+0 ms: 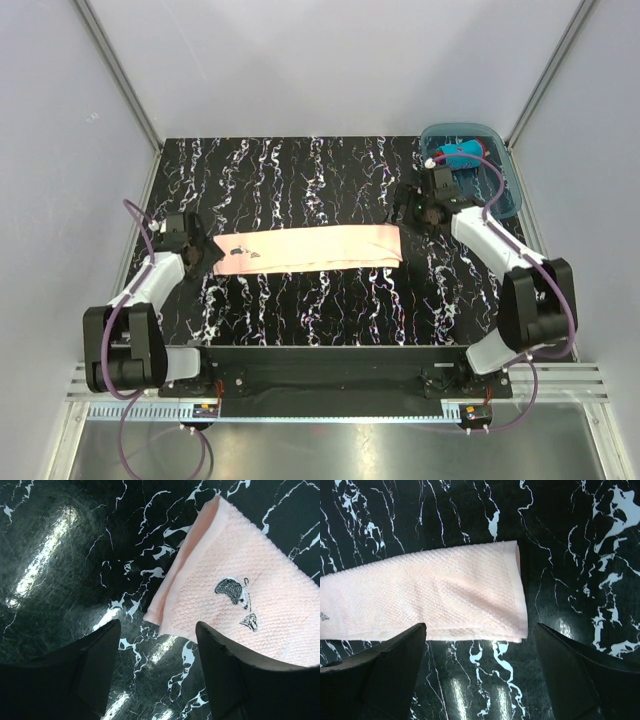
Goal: Roll the towels
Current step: Fold the towel
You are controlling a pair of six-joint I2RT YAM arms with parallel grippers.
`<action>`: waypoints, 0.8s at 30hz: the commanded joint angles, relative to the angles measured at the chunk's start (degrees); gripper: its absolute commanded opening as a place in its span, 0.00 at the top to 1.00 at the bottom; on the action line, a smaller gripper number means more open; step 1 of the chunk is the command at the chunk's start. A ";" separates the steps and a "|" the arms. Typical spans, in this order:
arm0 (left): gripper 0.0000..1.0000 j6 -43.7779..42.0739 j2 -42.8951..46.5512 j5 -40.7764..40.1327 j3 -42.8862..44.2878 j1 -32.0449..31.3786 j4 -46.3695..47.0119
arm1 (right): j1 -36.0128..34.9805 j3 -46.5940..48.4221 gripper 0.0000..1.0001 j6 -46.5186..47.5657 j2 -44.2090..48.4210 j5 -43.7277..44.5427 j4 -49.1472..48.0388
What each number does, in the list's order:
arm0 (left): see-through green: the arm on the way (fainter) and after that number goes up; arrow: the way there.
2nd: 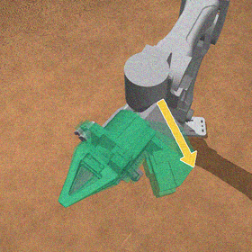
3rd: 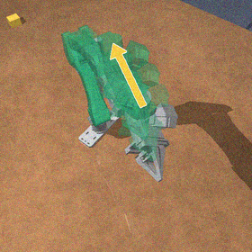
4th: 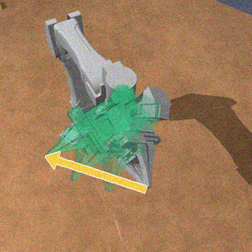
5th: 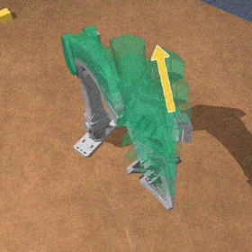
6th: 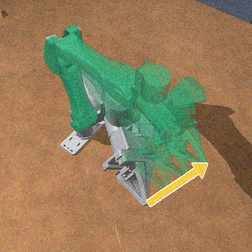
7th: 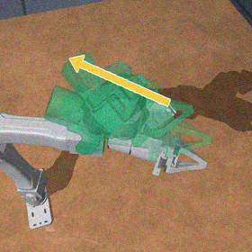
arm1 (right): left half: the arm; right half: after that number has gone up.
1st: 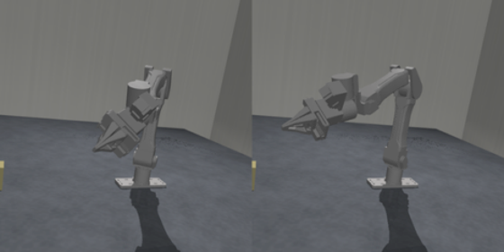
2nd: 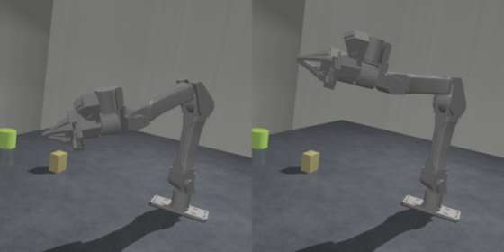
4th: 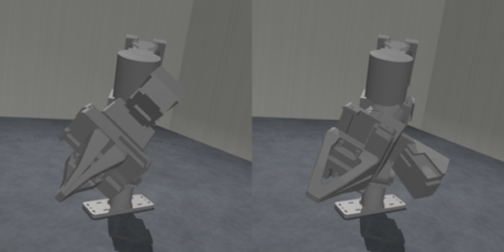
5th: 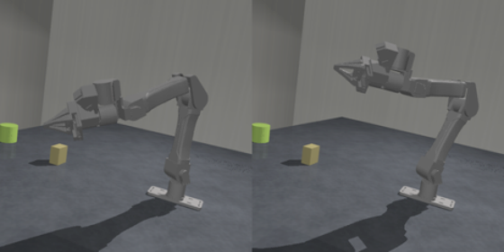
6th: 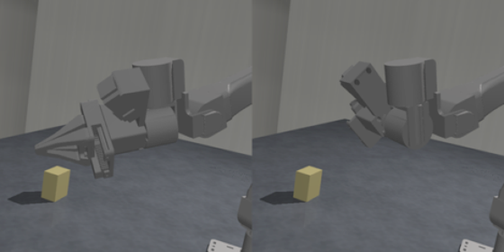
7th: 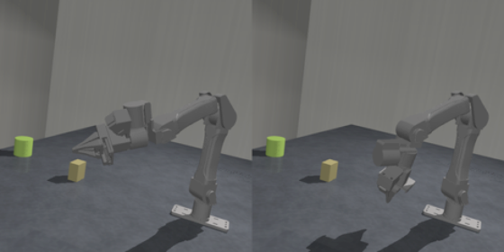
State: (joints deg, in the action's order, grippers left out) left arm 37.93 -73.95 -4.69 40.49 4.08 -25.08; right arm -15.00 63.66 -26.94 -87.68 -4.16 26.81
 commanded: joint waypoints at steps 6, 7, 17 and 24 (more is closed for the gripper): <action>0.36 -0.23 -4.96 4.24 -0.85 0.49 4.86 | -0.38 8.24 0.06 1.63 -8.56 -1.19 0.26; 0.37 -0.14 -5.49 4.34 -1.11 0.49 5.13 | -0.29 8.15 0.06 1.63 -8.82 -1.20 -0.09; 1.00 1.00 -12.08 9.35 -1.39 0.49 9.62 | -0.38 6.04 0.06 1.89 -11.90 -2.86 -2.98; 1.00 0.83 -20.32 6.97 13.10 0.84 5.58 | -0.38 6.57 0.15 2.59 -19.01 -10.68 -5.89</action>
State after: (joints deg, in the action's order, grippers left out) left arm 39.07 -89.89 3.25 46.48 4.56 -18.50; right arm -15.00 69.32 -25.28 -103.18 -9.96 23.20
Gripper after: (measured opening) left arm 0.034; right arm 0.873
